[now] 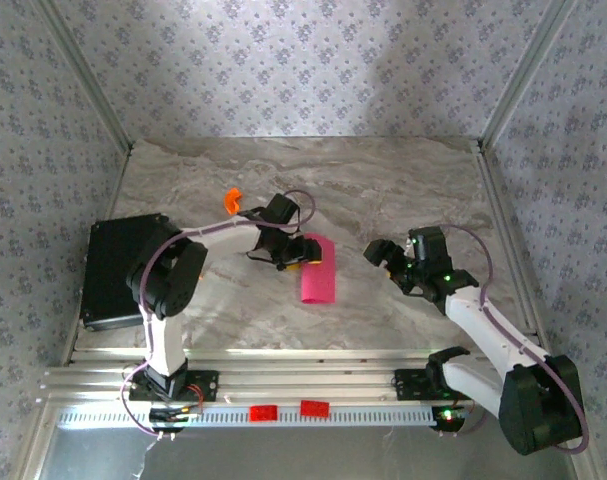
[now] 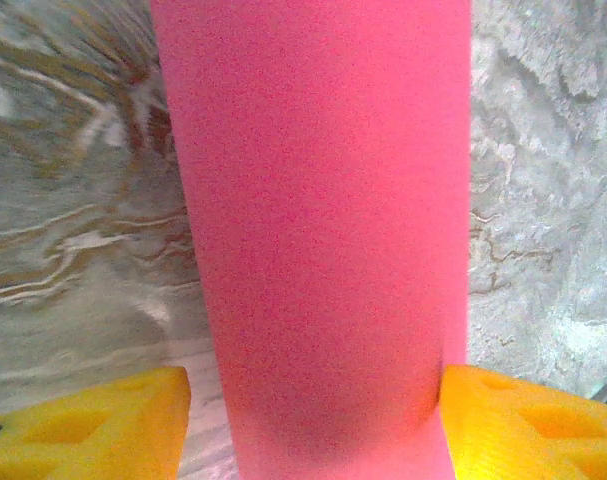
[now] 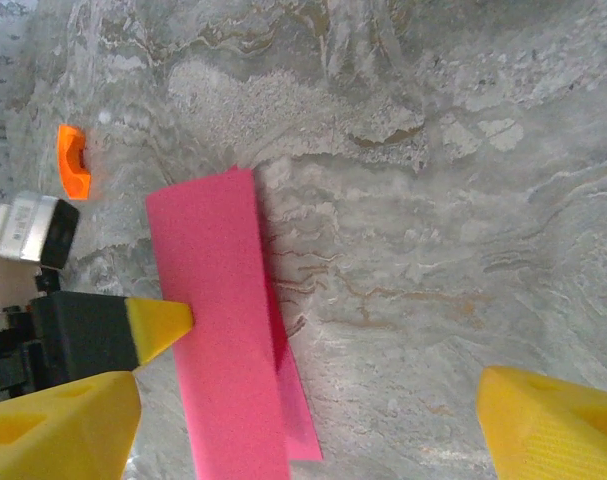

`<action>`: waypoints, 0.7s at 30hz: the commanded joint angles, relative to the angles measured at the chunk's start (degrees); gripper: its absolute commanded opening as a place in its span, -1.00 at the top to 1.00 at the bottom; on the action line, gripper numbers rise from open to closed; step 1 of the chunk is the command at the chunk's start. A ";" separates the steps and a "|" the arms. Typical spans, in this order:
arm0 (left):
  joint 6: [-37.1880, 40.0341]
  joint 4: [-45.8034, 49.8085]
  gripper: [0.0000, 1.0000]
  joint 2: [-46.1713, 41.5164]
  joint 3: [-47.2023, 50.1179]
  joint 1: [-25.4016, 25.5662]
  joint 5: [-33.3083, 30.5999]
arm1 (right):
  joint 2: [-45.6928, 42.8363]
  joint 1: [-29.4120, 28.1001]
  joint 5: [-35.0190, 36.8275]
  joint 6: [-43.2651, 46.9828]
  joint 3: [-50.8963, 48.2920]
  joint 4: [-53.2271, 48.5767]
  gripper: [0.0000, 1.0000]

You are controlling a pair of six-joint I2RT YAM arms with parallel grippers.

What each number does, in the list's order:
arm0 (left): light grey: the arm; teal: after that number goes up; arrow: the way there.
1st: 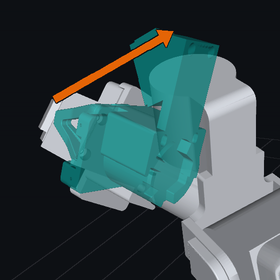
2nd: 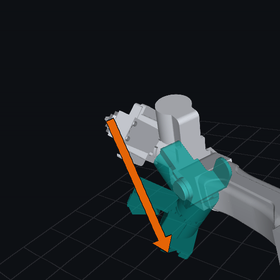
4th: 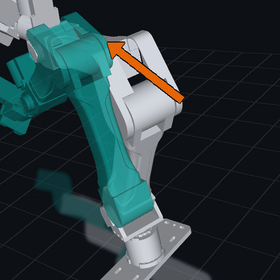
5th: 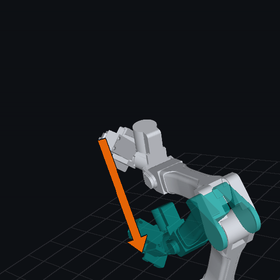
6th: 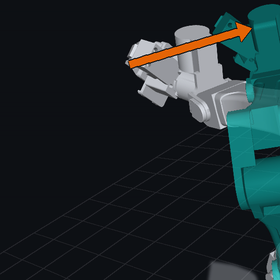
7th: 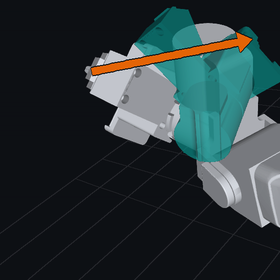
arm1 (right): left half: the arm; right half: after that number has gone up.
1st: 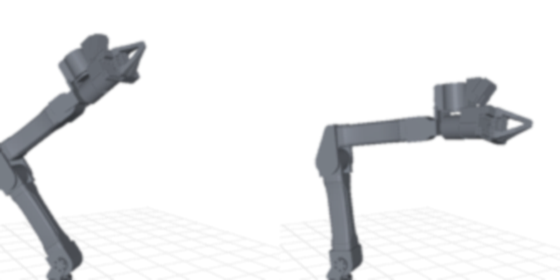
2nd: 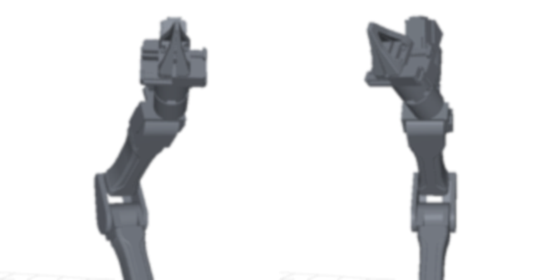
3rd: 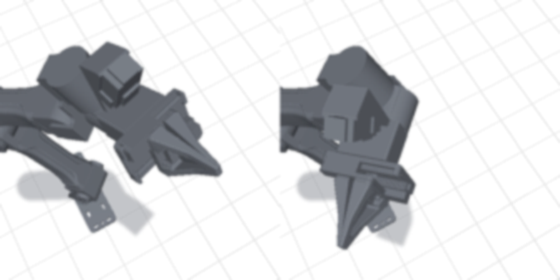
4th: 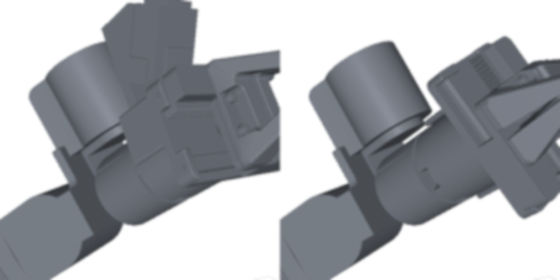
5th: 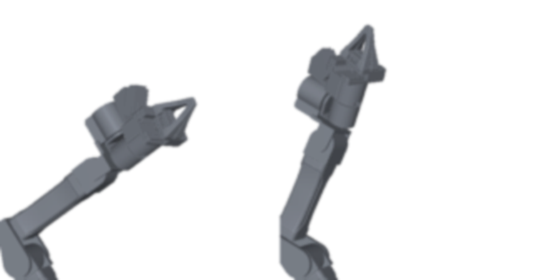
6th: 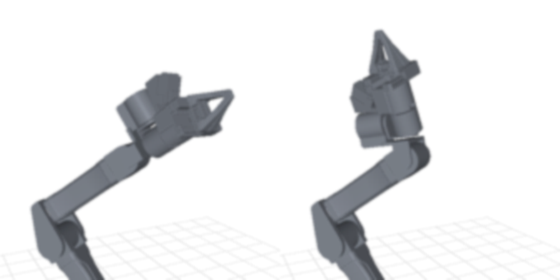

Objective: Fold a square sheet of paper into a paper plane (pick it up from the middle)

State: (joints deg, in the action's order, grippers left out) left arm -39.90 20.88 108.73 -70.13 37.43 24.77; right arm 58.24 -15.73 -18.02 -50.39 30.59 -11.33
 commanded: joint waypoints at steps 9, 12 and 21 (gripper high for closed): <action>1.06 3.95 -0.27 -1.10 1.22 -0.24 -5.31 | 7.23 -2.76 -4.86 3.01 3.22 2.78 -0.50; 0.28 4.12 -0.25 -0.20 1.22 -0.16 -6.06 | 9.30 -3.67 -5.58 3.94 4.66 2.64 -0.38; -1.92 4.77 -0.19 1.91 1.26 -0.19 -8.16 | 14.37 -5.55 -7.37 4.45 6.05 4.33 0.22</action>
State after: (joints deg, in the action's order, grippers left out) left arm -40.62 23.44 108.86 -68.95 37.32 18.41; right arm 71.42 -20.84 -23.97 -46.61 35.16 -7.68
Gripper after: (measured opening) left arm 0.600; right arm 0.402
